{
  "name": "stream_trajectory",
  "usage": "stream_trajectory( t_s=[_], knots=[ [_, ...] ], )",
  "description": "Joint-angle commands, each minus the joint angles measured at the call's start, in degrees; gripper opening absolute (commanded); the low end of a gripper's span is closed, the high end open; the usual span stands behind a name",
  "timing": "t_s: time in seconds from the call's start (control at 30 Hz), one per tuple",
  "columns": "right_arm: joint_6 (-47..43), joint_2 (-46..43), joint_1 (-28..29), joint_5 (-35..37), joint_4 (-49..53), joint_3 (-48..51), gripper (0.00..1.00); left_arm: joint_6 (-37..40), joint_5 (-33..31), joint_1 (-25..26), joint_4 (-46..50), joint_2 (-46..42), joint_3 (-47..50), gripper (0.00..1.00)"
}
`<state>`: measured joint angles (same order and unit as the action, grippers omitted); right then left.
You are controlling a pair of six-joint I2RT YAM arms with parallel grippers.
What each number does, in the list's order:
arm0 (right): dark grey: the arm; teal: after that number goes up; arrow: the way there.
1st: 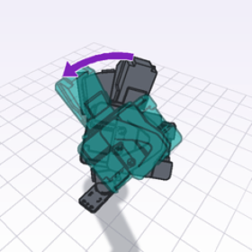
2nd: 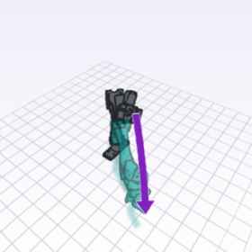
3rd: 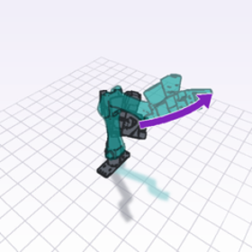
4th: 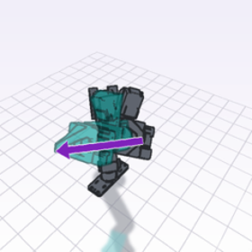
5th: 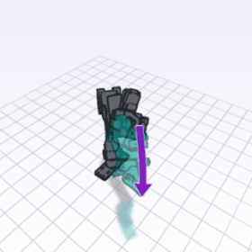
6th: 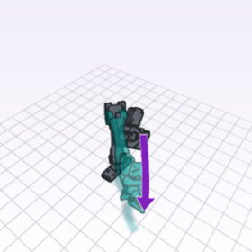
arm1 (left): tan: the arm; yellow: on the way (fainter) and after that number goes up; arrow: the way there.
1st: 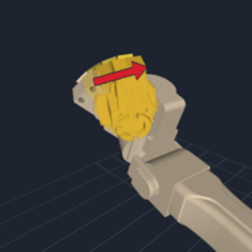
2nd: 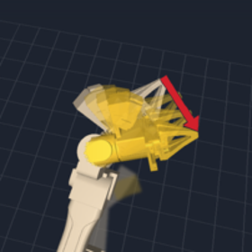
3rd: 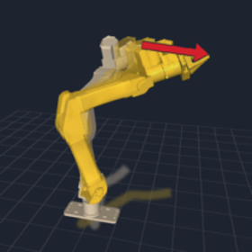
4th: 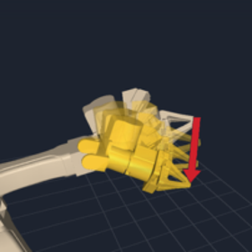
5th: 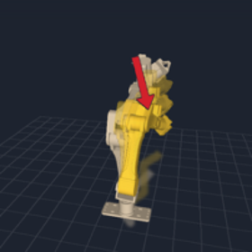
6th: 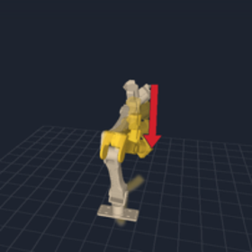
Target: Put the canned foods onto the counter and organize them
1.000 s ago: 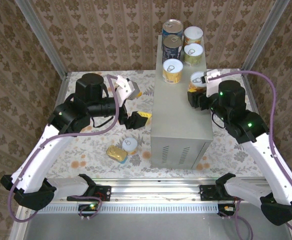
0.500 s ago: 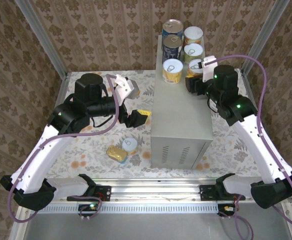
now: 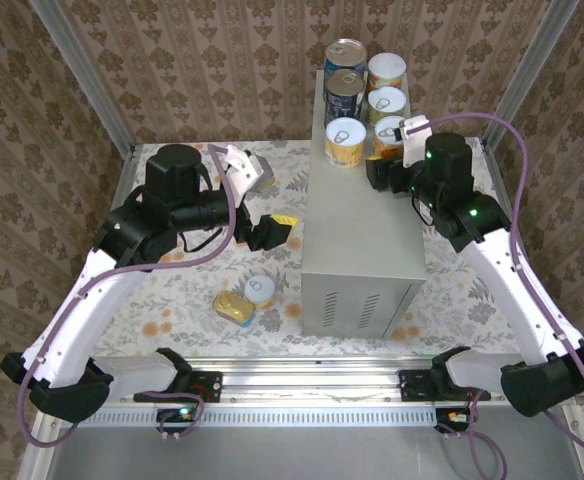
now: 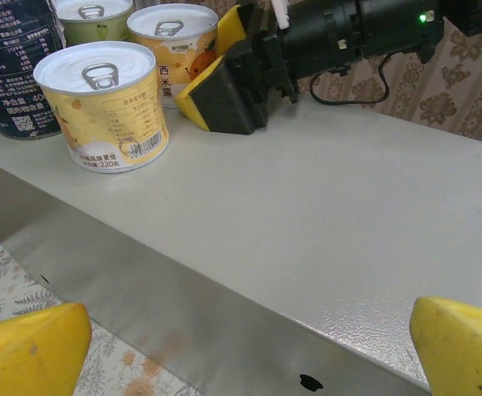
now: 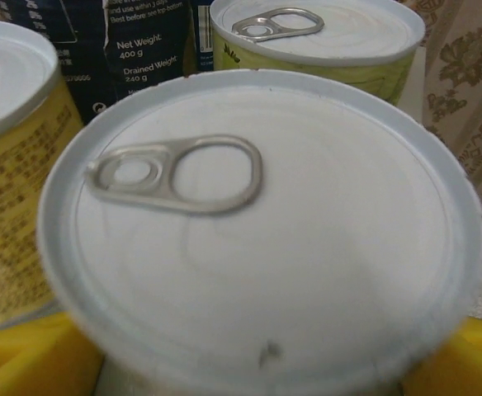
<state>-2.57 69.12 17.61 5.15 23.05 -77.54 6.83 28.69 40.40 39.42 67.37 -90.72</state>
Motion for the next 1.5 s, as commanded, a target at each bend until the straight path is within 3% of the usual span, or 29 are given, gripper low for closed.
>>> stream_trajectory(
  t_s=[0.0,0.33,0.77,1.47],
  knots=[
    [0.15,-3.18,-0.27,-0.57,0.03,3.08,0.89,0.22,1.54,-0.59,-0.68,-0.33,0.59,1.00],
    [-1.68,-7.56,-1.21,-0.97,-6.74,10.29,0.86,-0.25,1.80,-0.69,-0.84,-0.29,0.96,1.00],
    [-1.54,-6.97,-3.44,-7.67,-10.77,11.53,0.77,-0.04,1.36,-0.71,-0.77,-0.31,1.21,1.00],
    [-0.68,-4.08,-3.93,-8.05,-12.24,10.56,0.69,0.30,1.06,-0.93,-0.41,0.41,0.84,1.00]
  ],
)
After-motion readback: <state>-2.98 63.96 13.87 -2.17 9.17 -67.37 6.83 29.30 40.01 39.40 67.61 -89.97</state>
